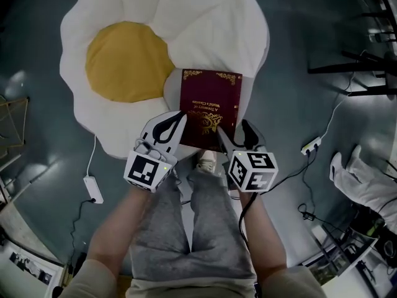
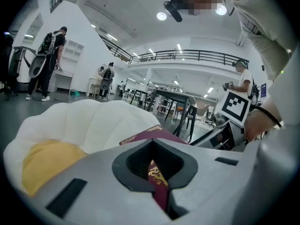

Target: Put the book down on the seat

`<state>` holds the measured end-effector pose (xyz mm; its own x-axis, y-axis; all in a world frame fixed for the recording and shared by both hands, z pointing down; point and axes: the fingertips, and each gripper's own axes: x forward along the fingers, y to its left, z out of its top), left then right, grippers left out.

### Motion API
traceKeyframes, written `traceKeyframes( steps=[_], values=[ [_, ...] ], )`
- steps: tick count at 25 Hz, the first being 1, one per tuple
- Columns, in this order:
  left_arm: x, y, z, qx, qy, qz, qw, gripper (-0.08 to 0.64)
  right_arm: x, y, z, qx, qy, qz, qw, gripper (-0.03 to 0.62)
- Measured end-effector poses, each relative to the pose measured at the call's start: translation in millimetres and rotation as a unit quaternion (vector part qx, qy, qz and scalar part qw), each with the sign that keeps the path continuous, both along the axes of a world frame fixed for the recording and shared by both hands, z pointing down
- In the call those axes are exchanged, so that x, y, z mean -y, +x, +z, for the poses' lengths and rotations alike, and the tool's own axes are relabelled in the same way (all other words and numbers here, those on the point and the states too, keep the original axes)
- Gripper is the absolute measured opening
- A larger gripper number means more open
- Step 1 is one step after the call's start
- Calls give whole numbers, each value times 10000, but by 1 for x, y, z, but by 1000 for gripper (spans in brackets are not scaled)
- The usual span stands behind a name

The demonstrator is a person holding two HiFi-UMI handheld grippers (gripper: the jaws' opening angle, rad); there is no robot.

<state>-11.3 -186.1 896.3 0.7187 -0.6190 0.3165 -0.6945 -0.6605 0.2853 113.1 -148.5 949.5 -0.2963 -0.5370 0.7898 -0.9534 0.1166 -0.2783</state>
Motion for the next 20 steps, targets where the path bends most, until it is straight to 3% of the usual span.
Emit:
traceKeyframes(
  steps=[3, 7, 11, 20],
  values=[
    [0, 4, -17, 16, 72, -43, 10000, 5, 2, 19, -25, -536, 320, -26, 9980, 308],
    [-1, 2, -46, 69, 147, -54, 9999, 5, 7, 25, -58, -700, 557, -149, 9959, 307],
    [-1, 3, -105, -47, 493, -56, 9988, 5, 12, 19, -104, -1091, 944, -537, 9881, 305],
    [12, -11, -247, -154, 745, -356, 9965, 5, 35, 11, -274, -837, 1872, -556, 9772, 224]
  ],
)
